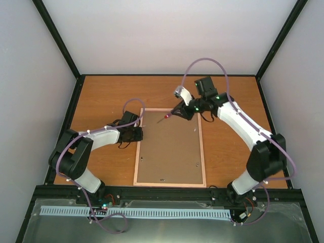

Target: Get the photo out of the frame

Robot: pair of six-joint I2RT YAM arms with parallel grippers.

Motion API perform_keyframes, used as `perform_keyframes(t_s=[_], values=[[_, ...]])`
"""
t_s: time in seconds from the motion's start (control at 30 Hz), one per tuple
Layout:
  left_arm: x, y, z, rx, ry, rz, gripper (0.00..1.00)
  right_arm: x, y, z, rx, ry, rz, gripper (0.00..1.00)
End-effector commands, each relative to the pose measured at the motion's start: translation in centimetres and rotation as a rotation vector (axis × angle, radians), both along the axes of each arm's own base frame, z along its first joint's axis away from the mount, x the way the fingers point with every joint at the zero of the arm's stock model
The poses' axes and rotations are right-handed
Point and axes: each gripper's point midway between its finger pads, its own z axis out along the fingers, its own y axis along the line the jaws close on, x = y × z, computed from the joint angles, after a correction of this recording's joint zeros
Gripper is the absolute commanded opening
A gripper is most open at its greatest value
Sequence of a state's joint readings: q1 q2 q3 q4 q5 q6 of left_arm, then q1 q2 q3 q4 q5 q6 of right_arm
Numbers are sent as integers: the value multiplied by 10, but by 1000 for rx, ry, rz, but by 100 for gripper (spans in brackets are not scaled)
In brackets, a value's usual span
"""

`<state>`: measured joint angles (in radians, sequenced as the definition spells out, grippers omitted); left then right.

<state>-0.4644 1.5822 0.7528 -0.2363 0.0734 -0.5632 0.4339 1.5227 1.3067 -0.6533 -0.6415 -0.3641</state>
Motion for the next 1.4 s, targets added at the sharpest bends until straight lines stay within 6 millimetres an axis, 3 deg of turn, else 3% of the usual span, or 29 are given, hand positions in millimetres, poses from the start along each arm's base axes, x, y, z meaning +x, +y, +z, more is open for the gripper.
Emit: perform_keyframes(t_s=[0.0, 0.27, 0.7, 1.0, 1.37], values=[[-14, -5, -5, -39, 43, -21, 1, 26, 30, 5, 14, 28, -3, 3], [-11, -7, -3, -49, 32, -25, 1, 49, 73, -23, -39, 92, 30, 3], [-10, -10, 1, -65, 25, -30, 1, 42, 110, -66, -95, 179, 96, 3], [-12, -10, 0, -72, 25, -34, 1, 38, 117, -78, -104, 205, 104, 3], [-14, -9, -1, -73, 27, -33, 1, 47, 114, -86, -142, 193, 56, 3]])
